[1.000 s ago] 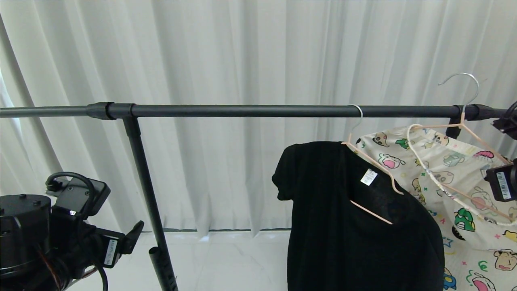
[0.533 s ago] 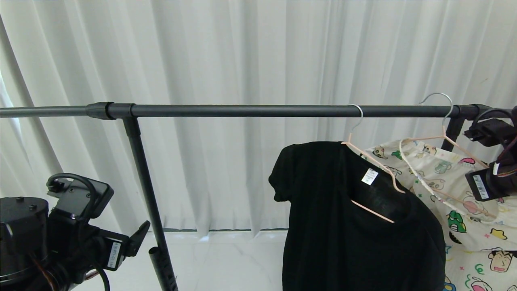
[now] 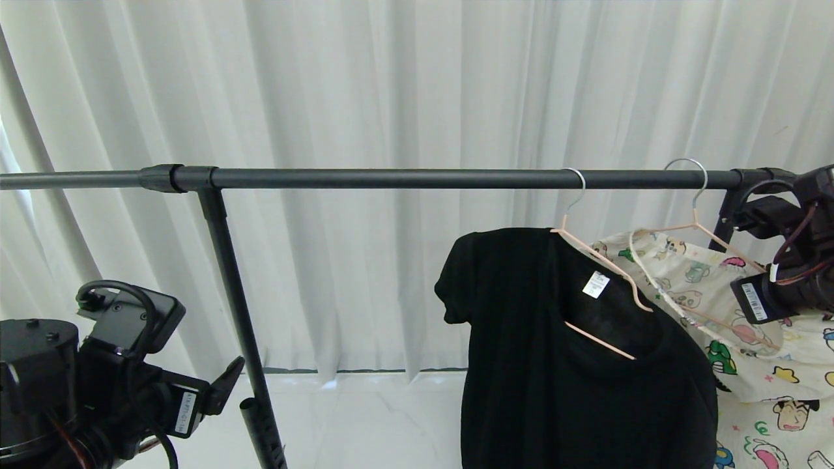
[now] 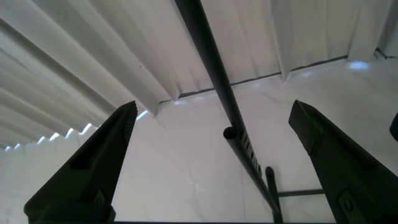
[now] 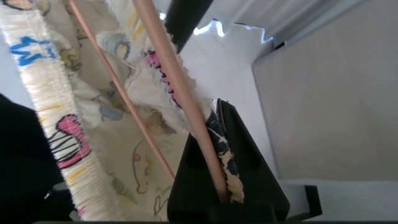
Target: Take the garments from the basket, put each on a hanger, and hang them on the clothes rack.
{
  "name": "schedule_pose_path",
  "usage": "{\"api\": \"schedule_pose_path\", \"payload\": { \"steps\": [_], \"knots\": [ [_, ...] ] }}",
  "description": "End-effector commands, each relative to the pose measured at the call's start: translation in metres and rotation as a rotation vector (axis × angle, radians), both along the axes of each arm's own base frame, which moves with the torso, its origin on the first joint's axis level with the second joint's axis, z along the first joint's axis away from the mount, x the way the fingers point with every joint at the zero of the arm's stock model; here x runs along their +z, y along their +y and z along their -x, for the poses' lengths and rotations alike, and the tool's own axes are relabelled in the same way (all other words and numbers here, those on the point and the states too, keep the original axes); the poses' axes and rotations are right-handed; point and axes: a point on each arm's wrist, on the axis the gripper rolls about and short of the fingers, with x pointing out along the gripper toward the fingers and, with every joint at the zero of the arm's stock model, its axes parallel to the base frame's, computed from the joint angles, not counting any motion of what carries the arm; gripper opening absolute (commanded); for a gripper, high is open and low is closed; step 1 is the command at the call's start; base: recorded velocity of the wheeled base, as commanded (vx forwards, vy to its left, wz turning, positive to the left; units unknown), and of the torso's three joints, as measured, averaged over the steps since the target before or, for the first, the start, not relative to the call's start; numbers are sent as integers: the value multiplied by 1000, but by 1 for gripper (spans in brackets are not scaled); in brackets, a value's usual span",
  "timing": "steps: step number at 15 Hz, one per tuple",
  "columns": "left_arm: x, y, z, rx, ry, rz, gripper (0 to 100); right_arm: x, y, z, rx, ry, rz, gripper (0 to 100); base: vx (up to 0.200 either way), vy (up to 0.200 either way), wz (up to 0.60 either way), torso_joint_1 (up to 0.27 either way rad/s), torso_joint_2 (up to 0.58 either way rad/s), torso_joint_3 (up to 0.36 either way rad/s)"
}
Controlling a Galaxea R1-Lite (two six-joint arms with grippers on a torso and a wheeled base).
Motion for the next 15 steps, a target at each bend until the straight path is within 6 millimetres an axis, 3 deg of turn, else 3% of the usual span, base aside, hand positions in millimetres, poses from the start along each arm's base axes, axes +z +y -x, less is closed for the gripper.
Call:
{"api": "schedule_pose_path", "payload": {
  "steps": [1,2,3,8,10,15],
  "knots": [
    [0,-1,1,-10,-1,0,100,1,4,2,15,-1,0,0,0,0,0,0,0,0],
    [0,-2,1,-13,-1,0,100,1,5,2,19,-2,0,0,0,0,0,0,0,0],
    [0,-2,1,-13,-1,0,100,1,5,2,19,-2,0,100,0,0,0,0,0,0],
    [-2,-1,5,-18,1,1,100,32,2,26,35,-128,-27,100,0,0,0,0,0,0],
    [-5,0,14,-33,1,-1,100,53,-1,50,53,-217,-51,100,0,0,0,0,0,0],
    [6,0,8,-18,-43,9,100,65,-10,94,107,-229,68,100,0,0,0,0,0,0]
  ]
}}
